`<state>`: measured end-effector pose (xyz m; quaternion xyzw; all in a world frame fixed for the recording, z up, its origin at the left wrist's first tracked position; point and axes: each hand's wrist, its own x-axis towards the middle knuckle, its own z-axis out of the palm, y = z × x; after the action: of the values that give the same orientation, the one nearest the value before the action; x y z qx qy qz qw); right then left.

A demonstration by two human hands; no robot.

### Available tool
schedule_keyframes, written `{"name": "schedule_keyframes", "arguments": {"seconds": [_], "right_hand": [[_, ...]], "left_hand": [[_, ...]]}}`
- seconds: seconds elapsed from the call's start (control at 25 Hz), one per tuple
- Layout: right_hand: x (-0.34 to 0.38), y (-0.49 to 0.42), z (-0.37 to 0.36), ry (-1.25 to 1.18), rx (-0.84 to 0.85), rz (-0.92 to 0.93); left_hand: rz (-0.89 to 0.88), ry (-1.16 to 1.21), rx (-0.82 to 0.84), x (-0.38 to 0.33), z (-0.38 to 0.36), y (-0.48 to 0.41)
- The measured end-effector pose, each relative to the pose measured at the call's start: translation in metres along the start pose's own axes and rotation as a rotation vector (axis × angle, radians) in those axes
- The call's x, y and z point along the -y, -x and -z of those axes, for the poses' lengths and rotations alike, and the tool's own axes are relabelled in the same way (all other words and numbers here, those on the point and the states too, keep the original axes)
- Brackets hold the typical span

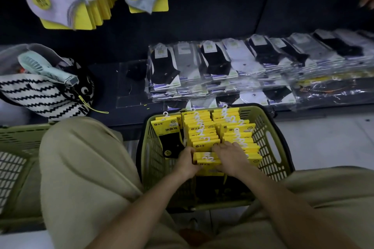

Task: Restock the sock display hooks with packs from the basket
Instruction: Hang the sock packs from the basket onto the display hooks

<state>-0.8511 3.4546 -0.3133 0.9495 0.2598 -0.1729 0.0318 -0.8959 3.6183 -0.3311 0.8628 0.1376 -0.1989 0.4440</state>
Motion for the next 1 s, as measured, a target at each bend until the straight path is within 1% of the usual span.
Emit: {"name": "schedule_keyframes", "arguments": {"seconds": [0.04,0.08,0.12,0.2,0.24,0.36,0.52,0.6,0.68,0.76,0.8,0.88,1.0], "right_hand": [[-0.001,0.0,0.005,-0.06,-0.004,-0.004],[-0.003,0.0,0.012,-0.177,-0.006,-0.023],[-0.006,0.0,0.022,-0.363,-0.008,-0.055],[-0.011,-0.002,0.047,-0.777,-0.031,-0.092],[-0.013,-0.005,0.062,-0.914,-0.073,-0.09],[-0.013,-0.015,0.113,-1.164,-0.185,-0.052],[-0.009,-0.034,0.186,-1.342,-0.285,-0.006],[-0.003,-0.042,0.22,-1.408,-0.378,0.013],[0.005,-0.051,0.255,-1.352,-0.514,0.027],[0.016,-0.059,0.289,-1.272,-0.652,0.028],[0.021,-0.062,0.304,-1.273,-0.705,0.044],[0.03,-0.068,0.338,-1.314,-0.771,0.115],[0.036,-0.071,0.381,-1.347,-0.802,0.246]], "left_hand": [[0.028,0.06,0.015,-0.002,0.006,0.0],[0.046,0.142,0.039,-0.004,0.015,0.0],[0.043,0.232,0.064,-0.008,0.025,0.0],[-0.019,0.353,0.074,-0.021,0.048,-0.002],[-0.063,0.394,0.064,-0.03,0.061,-0.004],[-0.18,0.451,0.03,-0.064,0.097,-0.01],[-0.296,0.59,0.056,-0.104,0.147,-0.014],[-0.326,0.674,-0.023,-0.128,0.172,-0.012],[-0.358,0.714,-0.109,-0.151,0.199,-0.009],[-0.419,0.72,-0.159,-0.172,0.229,-0.006],[-0.45,0.718,-0.177,-0.182,0.244,-0.003],[-0.522,0.7,-0.222,-0.203,0.275,0.003],[-0.604,0.67,-0.294,-0.228,0.313,0.011]]}}
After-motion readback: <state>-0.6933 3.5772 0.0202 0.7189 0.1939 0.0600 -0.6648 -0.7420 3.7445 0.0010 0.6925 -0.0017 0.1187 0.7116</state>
